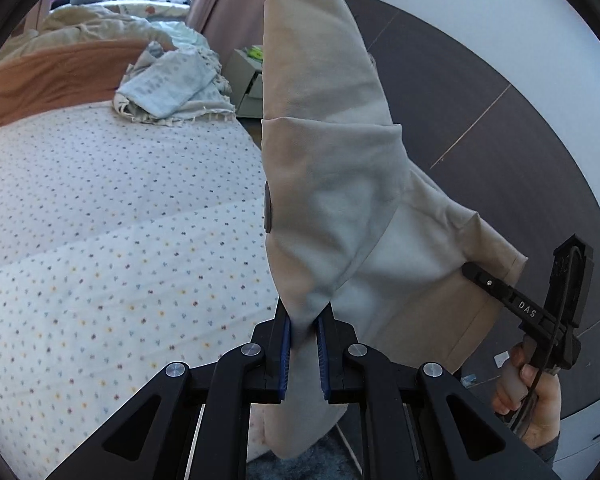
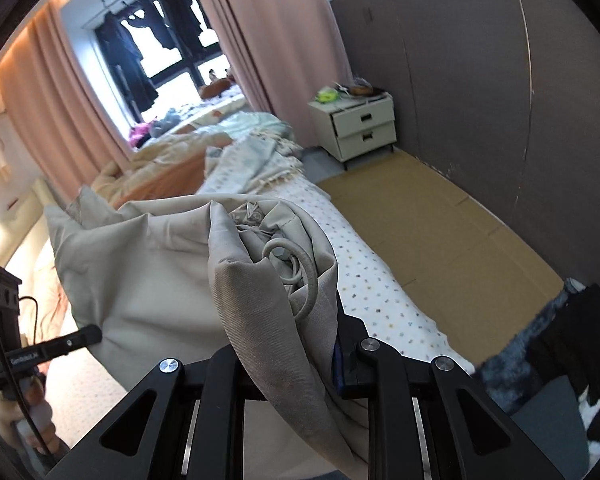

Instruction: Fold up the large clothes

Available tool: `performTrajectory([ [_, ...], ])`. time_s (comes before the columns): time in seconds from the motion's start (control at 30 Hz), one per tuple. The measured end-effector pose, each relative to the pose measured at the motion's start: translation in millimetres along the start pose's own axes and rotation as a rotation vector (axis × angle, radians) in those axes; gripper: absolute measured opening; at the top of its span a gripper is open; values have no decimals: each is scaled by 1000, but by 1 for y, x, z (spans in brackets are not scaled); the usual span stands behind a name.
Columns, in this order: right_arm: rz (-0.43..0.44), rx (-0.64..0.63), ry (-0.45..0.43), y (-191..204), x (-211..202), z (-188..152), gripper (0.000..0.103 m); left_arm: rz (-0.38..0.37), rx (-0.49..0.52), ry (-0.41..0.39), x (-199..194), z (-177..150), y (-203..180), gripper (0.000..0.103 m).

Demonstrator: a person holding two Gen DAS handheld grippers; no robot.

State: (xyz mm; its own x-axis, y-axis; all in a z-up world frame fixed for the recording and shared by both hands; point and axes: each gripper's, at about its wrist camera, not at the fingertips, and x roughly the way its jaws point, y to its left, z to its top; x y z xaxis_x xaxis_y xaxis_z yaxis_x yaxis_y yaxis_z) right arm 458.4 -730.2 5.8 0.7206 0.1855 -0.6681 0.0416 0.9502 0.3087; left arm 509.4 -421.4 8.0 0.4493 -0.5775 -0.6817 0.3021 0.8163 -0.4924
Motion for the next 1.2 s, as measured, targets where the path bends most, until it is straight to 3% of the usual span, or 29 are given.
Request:
performTrajectory([
  [0.43,-111,0,127,-14,127,14,20,-7,-16,91,102,42,80,12],
  [0.5,-183,-1,138,-15,148,14,25,16,-27,102,115,43,92,16],
  [0.53,-220,4,135,-16,155,14,35,7,-30,117,121,43,98,19],
  [0.57,-262,15,129,-19,161,14,47,0,-27,137,128,43,104,30],
  [0.6,-299,25,116,-22,163,15,52,-1,-20,151,132,41,108,41],
  [0.67,-331,58,93,-31,160,10,67,17,-10,147,135,32,118,51],
  [0.8,-312,147,83,-56,140,-14,68,36,-15,165,139,13,131,51],
  [1.07,-361,288,91,-105,79,-100,67,37,-25,208,144,-18,132,51],
  [1.2,-325,405,56,-124,61,-137,67,32,-12,225,149,-31,125,51],
])
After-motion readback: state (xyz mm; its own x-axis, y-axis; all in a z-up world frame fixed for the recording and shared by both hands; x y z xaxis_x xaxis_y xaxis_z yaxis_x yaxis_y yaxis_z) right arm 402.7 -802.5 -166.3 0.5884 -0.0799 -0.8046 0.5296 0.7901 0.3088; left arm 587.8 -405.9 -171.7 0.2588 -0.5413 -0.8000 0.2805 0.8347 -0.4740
